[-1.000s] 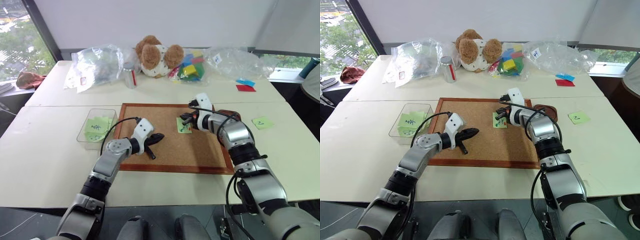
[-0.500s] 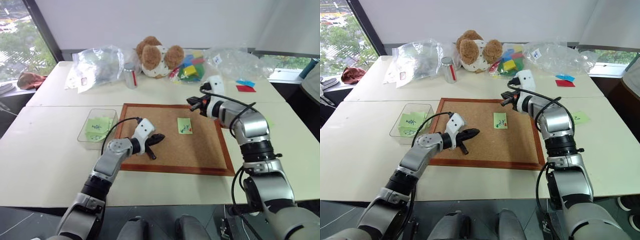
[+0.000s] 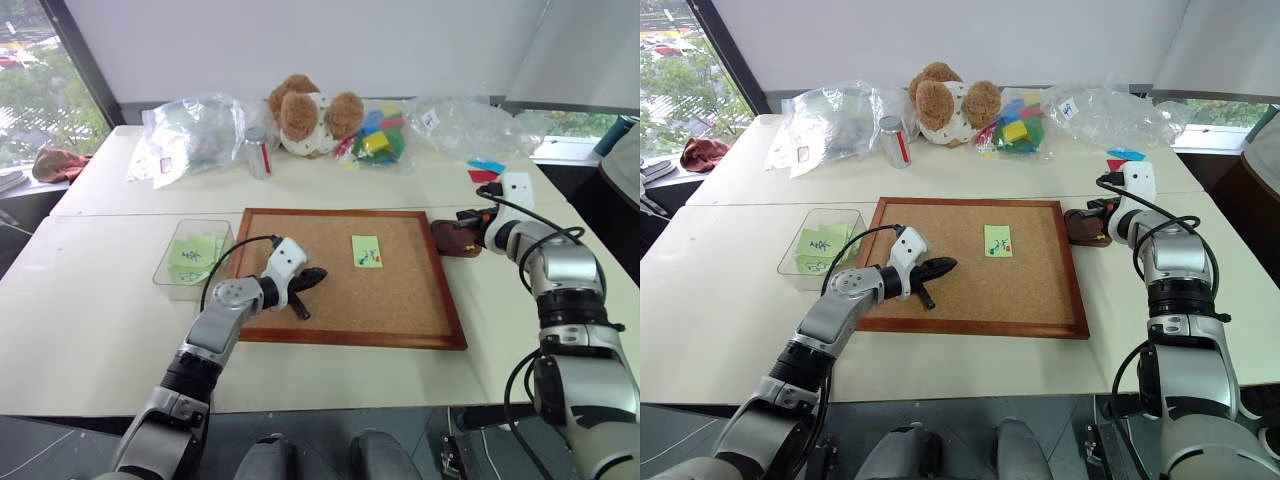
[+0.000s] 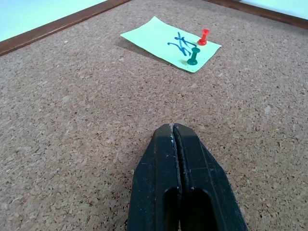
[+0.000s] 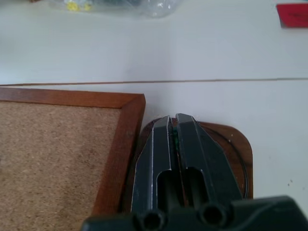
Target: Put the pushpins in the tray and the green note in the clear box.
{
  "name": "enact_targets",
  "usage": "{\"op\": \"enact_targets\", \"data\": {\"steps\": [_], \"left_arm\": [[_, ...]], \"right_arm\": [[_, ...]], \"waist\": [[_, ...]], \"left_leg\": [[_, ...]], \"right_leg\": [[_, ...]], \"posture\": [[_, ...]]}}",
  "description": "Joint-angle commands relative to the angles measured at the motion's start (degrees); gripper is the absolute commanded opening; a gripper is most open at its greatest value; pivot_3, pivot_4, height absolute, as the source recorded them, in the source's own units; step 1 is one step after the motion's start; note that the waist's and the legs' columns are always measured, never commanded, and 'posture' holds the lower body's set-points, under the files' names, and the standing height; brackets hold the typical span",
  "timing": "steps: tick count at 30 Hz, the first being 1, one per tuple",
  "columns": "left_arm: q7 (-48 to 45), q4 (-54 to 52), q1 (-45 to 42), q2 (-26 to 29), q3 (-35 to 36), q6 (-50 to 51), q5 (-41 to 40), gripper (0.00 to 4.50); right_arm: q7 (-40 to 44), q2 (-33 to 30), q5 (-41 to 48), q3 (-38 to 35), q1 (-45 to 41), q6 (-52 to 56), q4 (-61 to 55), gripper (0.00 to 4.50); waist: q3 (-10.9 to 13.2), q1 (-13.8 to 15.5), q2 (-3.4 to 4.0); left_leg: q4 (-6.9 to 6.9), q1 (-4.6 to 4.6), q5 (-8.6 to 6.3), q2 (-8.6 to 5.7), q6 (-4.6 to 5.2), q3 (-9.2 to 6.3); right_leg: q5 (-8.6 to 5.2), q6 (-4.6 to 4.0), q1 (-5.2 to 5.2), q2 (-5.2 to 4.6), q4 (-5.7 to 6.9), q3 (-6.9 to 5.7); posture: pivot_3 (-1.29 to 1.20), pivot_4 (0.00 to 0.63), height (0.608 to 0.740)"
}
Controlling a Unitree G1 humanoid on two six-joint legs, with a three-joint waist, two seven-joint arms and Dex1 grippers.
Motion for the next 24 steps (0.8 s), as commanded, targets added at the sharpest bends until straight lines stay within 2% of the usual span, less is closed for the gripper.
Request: {"op": "enact_targets", "data": {"steps": [1,8,11,13,16,18,19,24], "left_arm": [[-0.1,1.2,1.0,0.2,-0.8,1.1,1.0,0.0],[0.0,0.5,1.5,0.5,-0.7,1.3,1.1,0.0],[0.0,0.1,1.9,0.6,-0.7,1.5,1.2,0.0],[0.0,-0.1,2.1,0.6,-0.7,1.6,1.2,0.0],[0.0,-0.3,2.3,0.6,-0.7,1.7,1.2,0.0],[0.1,-0.5,2.5,0.5,-0.8,1.8,1.2,0.0],[0.0,-0.6,2.5,0.5,-0.8,1.8,1.2,0.0],[0.0,-1.0,2.9,0.5,-0.9,2.0,1.3,0.0]], "right_arm": [[0.6,0.6,0.0,-0.2,-1.7,-1.9,2.4,0.01],[0.1,0.9,-1.0,0.2,-2.4,-4.0,7.6,0.01],[0.4,0.9,-1.0,0.2,-2.5,-4.1,7.6,0.85],[0.3,0.7,-1.1,0.1,-2.8,-4.0,7.7,1.72],[0.3,0.4,-1.1,-0.1,-2.9,-3.7,7.2,3.35],[0.4,0.1,-1.0,-0.2,-2.6,-3.3,6.4,4.25],[0.5,-0.1,-0.9,-0.3,-2.4,-3.0,5.7,4.43],[1.7,-1.2,0.3,-0.8,-1.2,-0.1,-0.6,4.43]], "waist": [[0.0,0.0,0.0],[0.0,0.0,0.0],[0.0,0.0,0.0],[0.0,0.0,0.0],[0.0,0.0,0.0],[0.0,0.0,0.0],[0.0,0.0,0.0],[0.0,0.0,0.01]], "left_leg": [[0.0,0.0,0.0,0.0,-0.01,0.0],[0.0,0.01,0.03,0.0,-0.06,0.0],[0.0,0.01,0.04,0.0,-0.06,0.0],[-0.01,0.01,0.04,0.0,-0.07,0.0],[-0.02,0.01,0.06,0.01,-0.11,0.0],[-0.02,0.01,0.06,0.01,-0.11,0.0],[-0.02,0.01,0.06,0.01,-0.11,0.0],[-0.03,0.0,0.05,0.01,-0.09,0.0]], "right_leg": [[0.0,0.0,0.0,0.0,0.0,0.0],[0.0,0.0,0.02,0.0,-0.02,0.0],[0.0,0.0,0.03,0.0,-0.02,0.0],[0.0,0.0,0.02,0.0,-0.03,0.0],[0.0,0.0,0.02,0.0,-0.04,0.0],[0.0,0.0,0.02,0.0,-0.05,0.0],[0.0,0.0,0.02,0.0,-0.05,0.0],[0.0,0.0,0.02,0.0,-0.07,0.01]], "posture": [[0.0,0.15,0.74],[0.0,0.15,0.74],[0.0,0.15,0.74],[0.0,0.15,0.74],[0.0,0.15,0.74],[0.0,0.15,0.74],[0.0,0.15,0.74],[0.0,0.15,0.74]]}}
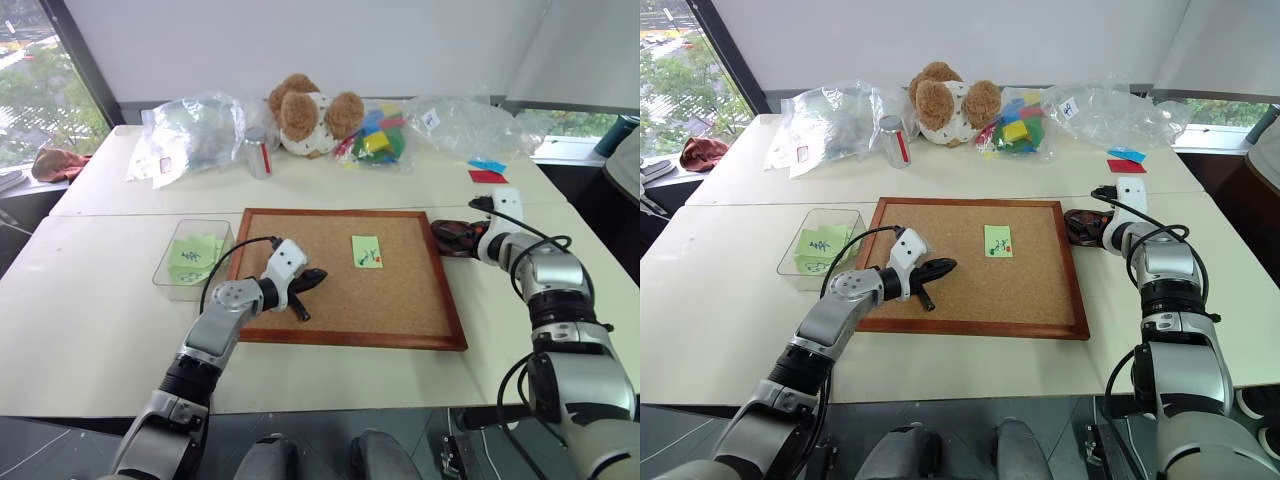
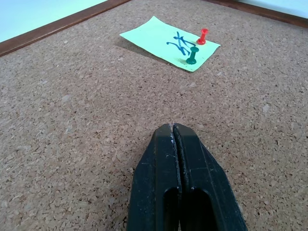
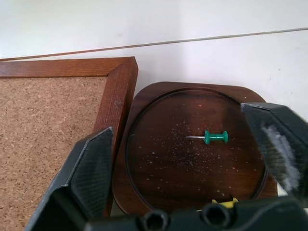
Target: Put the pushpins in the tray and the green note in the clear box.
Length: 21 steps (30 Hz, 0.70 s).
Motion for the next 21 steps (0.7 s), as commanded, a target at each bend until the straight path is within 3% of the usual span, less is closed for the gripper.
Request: {"op": "enact_targets", "data": {"steps": [1,11,15,19,20,21], "left_arm": [[-0.2,0.6,1.8,0.5,-1.0,1.8,0.9,0.0],[-0.3,0.5,1.8,0.5,-1.0,2.0,0.8,0.0],[-0.4,1.1,1.3,0.2,-1.2,2.0,0.9,0.0],[-0.4,1.4,1.1,0.2,-1.2,1.9,0.9,0.0],[-0.5,1.3,1.2,0.2,-1.2,1.8,0.9,0.0],[-0.5,1.3,1.2,0.2,-1.2,1.8,1.0,0.0]], "right_arm": [[1.6,-2.1,1.5,-1.2,0.3,2.6,-8.8,4.43],[7.9,-1.7,8.1,3.3,11.7,17.5,-42.5,4.43],[7.1,1.0,7.8,7.7,15.5,18.7,-47.5,4.43],[5.2,4.0,6.6,10.5,15.8,17.0,-46.0,3.27],[4.8,4.6,6.2,11.1,15.7,16.5,-45.3,2.81],[4.4,4.9,5.5,11.7,15.5,15.9,-44.6,2.81]], "waist": [[0.0,0.0,0.0],[0.0,0.1,0.0],[0.0,0.1,-0.01],[0.0,0.2,-0.01],[0.0,0.2,-0.01],[0.0,0.2,-0.01]], "left_leg": [[-0.01,0.0,0.0,0.0,0.01,0.0],[-0.01,-0.01,-0.12,0.02,0.2,-0.02],[-0.01,0.0,-0.12,0.02,0.2,-0.03],[0.02,-0.02,-0.12,0.01,0.2,-0.02],[0.01,0.0,-0.12,0.01,0.2,-0.03],[0.0,0.01,-0.11,0.01,0.19,-0.03]], "right_leg": [[0.0,0.0,0.0,0.0,-0.01,0.0],[0.0,0.0,0.0,0.0,-0.05,-0.01],[0.0,0.0,0.01,0.0,-0.05,-0.01],[0.0,0.0,0.02,-0.01,-0.07,-0.01],[0.0,0.0,0.03,-0.01,-0.07,-0.02],[0.0,0.0,0.02,-0.01,-0.07,-0.02]], "posture": [[0.0,0.15,0.74],[0.0,0.15,0.74],[0.0,0.15,0.74],[0.0,0.15,0.74],[0.0,0.15,0.74],[0.0,0.15,0.74]]}}
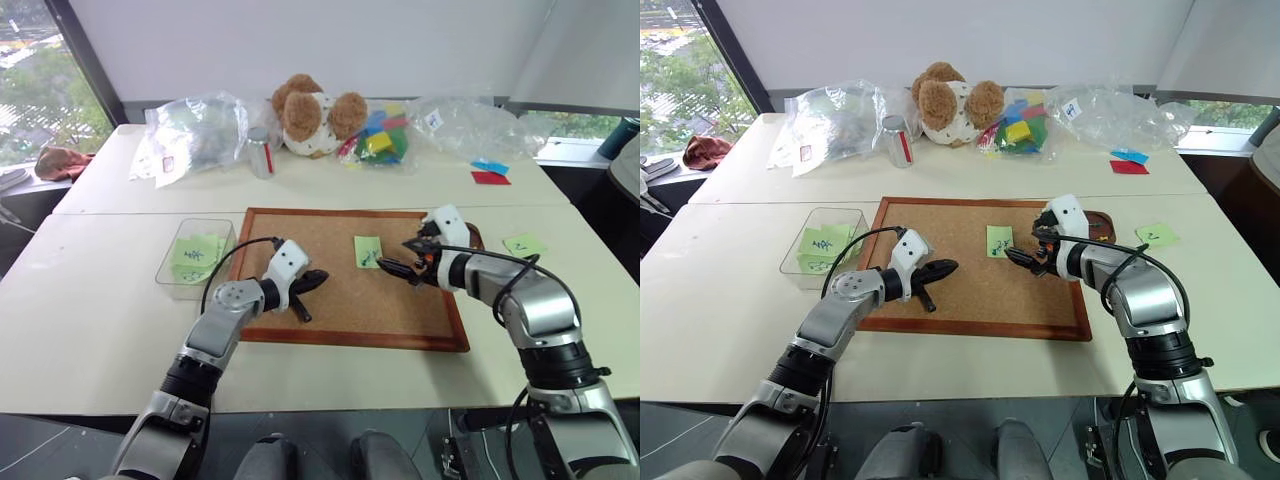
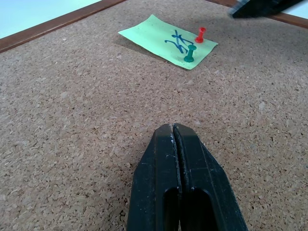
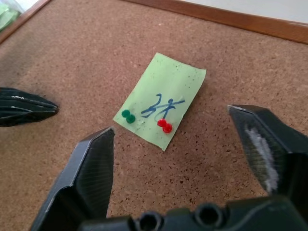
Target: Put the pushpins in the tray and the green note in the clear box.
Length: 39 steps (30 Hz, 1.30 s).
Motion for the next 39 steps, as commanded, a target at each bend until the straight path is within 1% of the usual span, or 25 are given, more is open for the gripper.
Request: {"op": "enact_targets", "data": {"steps": [1,11,12,13,14,17,24,34,39], "left_arm": [[-0.3,1.6,1.2,0.3,-1.0,1.0,0.9,0.0],[0.0,0.4,2.1,1.1,-0.6,1.3,0.9,0.0],[0.1,0.2,2.2,1.2,-0.6,1.4,0.9,0.0],[0.2,0.1,2.3,1.2,-0.6,1.4,0.9,0.0],[0.2,0.1,2.4,1.2,-0.6,1.5,0.9,0.0],[0.4,-0.3,2.6,1.2,-0.6,1.7,0.9,0.0],[0.6,-0.9,3.1,1.3,-0.5,2.0,0.8,0.0],[0.3,-0.6,3.3,1.2,-1.1,2.3,0.9,0.0],[0.1,-0.5,3.3,1.1,-1.5,2.3,1.0,0.0]], "right_arm": [[-1.5,1.4,-1.9,2.0,-1.4,-2.9,1.0,2.81],[-1.2,3.6,-3.0,2.7,-3.0,-6.7,6.7,2.81],[-1.2,3.7,-3.1,2.7,-3.1,-6.9,7.1,2.29],[-1.2,3.7,-3.1,2.6,-3.2,-7.1,7.3,2.02],[-1.0,3.8,-3.1,2.6,-3.3,-7.1,7.4,1.58],[-0.6,3.8,-3.1,2.7,-3.3,-7.1,7.4,0.08],[0.1,3.1,-2.9,2.5,-3.1,-5.9,5.6,0.08],[-1.0,1.6,0.2,-2.7,-6.1,-0.1,-0.9,0.08],[-2.2,-0.3,0.5,-5.4,-7.3,0.9,-1.6,0.08]], "waist": [[0.0,0.0,0.0],[0.0,-0.1,0.0],[0.0,-0.2,0.0],[0.0,-0.2,0.0],[0.0,-0.2,0.0],[0.0,-0.2,0.0],[0.0,-0.2,0.0],[0.0,-0.1,0.01],[0.0,-0.1,0.0]], "left_leg": [[0.0,0.0,0.01,0.0,-0.01,0.0],[0.01,0.02,0.01,0.0,-0.01,0.0],[0.01,0.03,0.01,0.0,-0.01,0.0],[0.0,0.03,0.01,0.0,-0.01,0.0],[-0.01,0.03,0.01,0.0,-0.01,0.0],[-0.03,0.03,0.01,0.0,-0.02,0.0],[-0.03,0.03,0.0,0.0,-0.01,0.0],[-0.04,0.01,0.0,0.0,-0.01,0.0],[-0.04,0.03,-0.01,0.0,0.02,-0.01]], "right_leg": [[0.0,0.0,0.0,0.0,0.0,0.0],[0.0,0.0,0.02,0.0,0.0,-0.01],[0.0,0.0,0.02,0.01,0.01,-0.01],[0.0,0.0,0.02,0.01,0.01,0.0],[0.0,0.0,0.02,0.01,0.01,-0.01],[0.0,0.0,0.01,0.01,0.0,-0.01],[0.0,0.0,0.01,0.01,0.0,0.0],[0.0,0.0,-0.01,0.0,-0.02,0.0],[0.0,0.0,0.03,0.0,-0.03,-0.01]], "posture": [[0.0,0.15,0.74],[0.0,0.15,0.74],[0.0,0.15,0.74],[0.0,0.15,0.74],[0.0,0.15,0.74],[0.0,0.15,0.74],[0.0,0.15,0.74],[0.0,0.15,0.74],[0.0,0.15,0.74]]}}
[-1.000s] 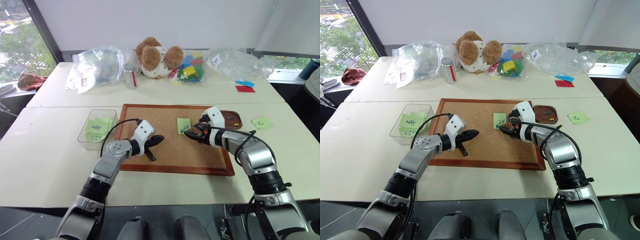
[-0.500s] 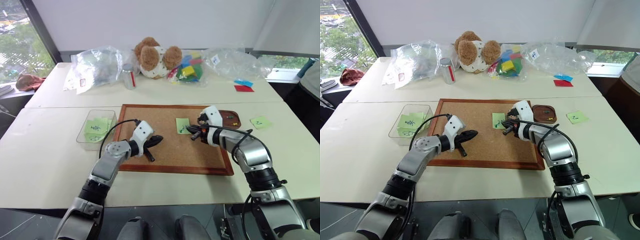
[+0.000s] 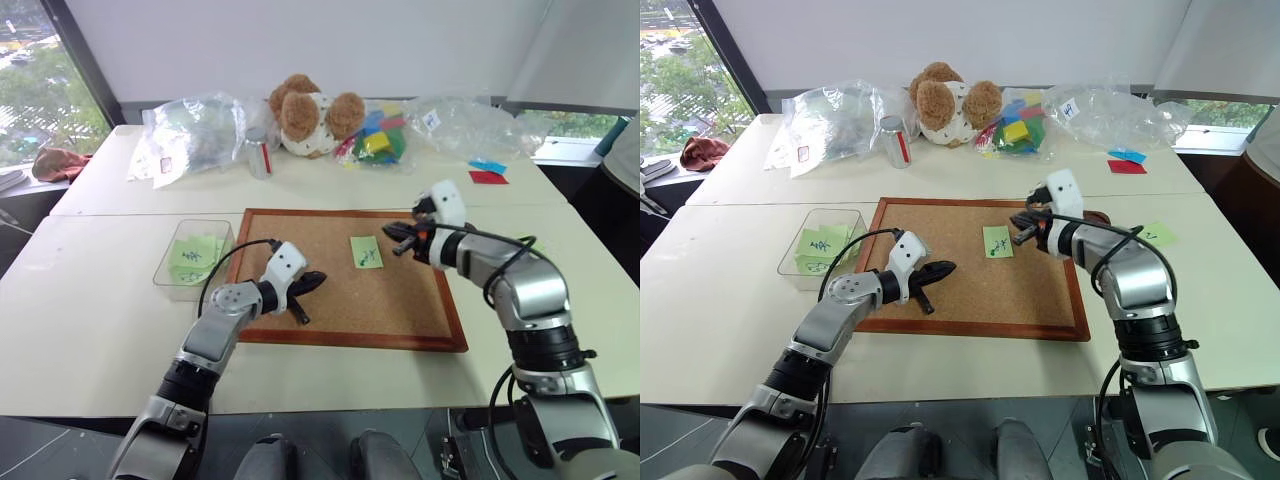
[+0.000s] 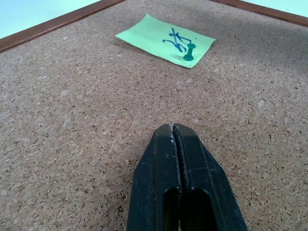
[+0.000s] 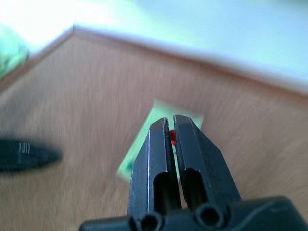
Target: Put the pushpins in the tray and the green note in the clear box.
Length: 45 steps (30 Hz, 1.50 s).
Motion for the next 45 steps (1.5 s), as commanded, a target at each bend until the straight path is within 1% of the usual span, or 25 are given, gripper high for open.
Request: {"op": "enact_targets", "data": {"steps": [1,3,7,11,20,29,30,31,34,35,37,38,39,45], "left_arm": [[-0.5,1.6,1.9,0.6,-1.5,1.8,1.0,0.0],[-0.5,1.6,1.8,0.6,-1.5,1.8,1.1,0.0],[-0.6,1.7,1.6,0.5,-1.7,1.8,1.1,0.0],[-0.7,1.8,1.5,0.4,-1.7,1.7,1.1,0.0],[-0.6,2.2,1.3,0.3,-1.5,1.6,1.2,0.0],[-0.2,1.6,1.7,0.4,-1.3,1.8,1.2,0.0],[-0.1,1.6,1.7,0.4,-1.3,1.8,1.2,0.0],[-0.1,1.6,1.6,0.3,-1.3,1.8,1.1,0.0],[-0.1,1.5,1.7,0.4,-1.3,1.8,1.1,0.0],[-0.1,1.4,1.7,0.4,-1.3,1.9,1.1,0.0],[-0.2,1.3,1.8,0.5,-1.3,1.9,1.1,0.0],[-0.2,1.3,1.8,0.5,-1.3,1.9,1.1,0.0],[-0.2,1.4,1.8,0.5,-1.3,1.9,1.1,0.0],[-0.3,1.3,1.8,0.6,-1.5,1.9,1.1,0.0]], "right_arm": [[-1.2,-1.7,0.4,-3.1,-1.4,0.0,-1.3,0.08],[-1.9,-2.9,-0.2,-4.2,-1.9,-0.9,0.5,0.08],[-5.4,-6.6,-3.8,-6.8,-3.5,-5.7,10.5,0.08],[-6.5,-8.0,-5.4,-7.5,-4.2,-10.4,19.4,0.08],[-5.2,-7.2,-5.6,-7.8,-6.7,-17.0,34.1,0.08],[-3.4,-5.7,-5.4,-7.5,-6.9,-19.4,39.5,0.08],[-3.6,-5.6,-5.5,-7.5,-7.0,-19.7,40.2,0.63],[-3.6,-5.6,-5.4,-7.7,-7.1,-19.9,40.4,0.94],[-3.1,-5.7,-4.9,-8.1,-7.3,-19.6,39.6,2.38],[-3.1,-5.8,-5.0,-8.0,-7.3,-19.5,39.4,2.8],[-3.2,-6.0,-5.1,-8.0,-7.4,-19.3,39.2,3.9],[-3.2,-6.0,-5.1,-8.0,-7.4,-19.2,39.0,4.36],[-3.2,-6.1,-5.0,-8.0,-7.4,-19.1,38.6,4.44],[-3.0,-6.3,-3.9,-8.7,-7.1,-17.1,35.0,4.44]], "waist": [[0.0,0.0,0.0],[0.0,0.0,0.0],[0.0,0.0,0.0],[0.0,0.0,0.0],[0.0,0.0,0.01],[0.0,0.0,0.0],[0.0,0.0,0.0],[0.0,0.0,0.01],[0.0,-0.1,0.02],[0.0,-0.1,0.02],[0.0,-0.1,0.02],[0.0,-0.1,0.02],[0.0,-0.1,0.02],[0.0,-0.1,0.02]], "left_leg": [[0.0,0.0,0.0,0.0,0.0,0.0],[0.0,0.0,0.0,0.0,0.0,0.0],[0.01,-0.01,0.0,0.0,0.0,0.02],[-0.05,0.01,0.0,0.0,0.0,0.02],[-0.02,0.03,0.01,0.0,0.0,0.05],[-0.02,0.14,0.0,0.0,0.01,0.05],[-0.02,0.17,0.0,0.0,0.01,0.05],[-0.02,0.21,-0.01,0.0,0.02,0.05],[-0.04,0.24,-0.02,0.0,0.03,0.05],[-0.04,0.24,-0.02,0.0,0.03,0.05],[-0.04,0.25,-0.02,0.01,0.03,0.05],[-0.04,0.25,-0.02,0.01,0.03,0.05],[-0.04,0.25,-0.02,0.01,0.03,0.04],[-0.04,0.25,-0.02,0.01,0.03,0.04]], "right_leg": [[0.0,0.0,0.0,0.0,0.0,0.0],[0.0,0.0,0.0,0.0,0.0,0.0],[0.0,0.0,0.01,-0.01,-0.01,0.01],[0.0,0.0,0.02,-0.01,-0.04,0.0],[0.0,0.0,0.05,0.0,-0.02,0.02],[0.0,0.0,0.18,0.0,-0.03,0.02],[0.0,0.0,0.22,-0.01,-0.04,0.02],[0.0,0.0,0.26,0.0,-0.05,0.02],[0.0,0.0,0.29,-0.01,-0.06,0.02],[0.0,0.0,0.29,-0.01,-0.06,0.03],[0.0,0.0,0.3,-0.01,-0.06,0.02],[0.0,0.0,0.3,-0.01,-0.06,0.02],[0.0,0.0,0.3,-0.01,-0.06,0.02],[0.0,0.0,0.29,-0.01,-0.06,0.02]], "posture": [[0.0,0.15,0.74],[0.0,0.15,0.74],[0.0,0.15,0.74],[0.0,0.15,0.74],[0.0,0.15,0.74],[0.0,0.15,0.74],[0.0,0.15,0.74],[0.0,0.15,0.74],[0.0,0.15,0.74],[0.0,0.15,0.74],[0.0,0.15,0.74],[0.0,0.15,0.74],[0.0,0.15,0.74],[0.0,0.15,0.74]]}}
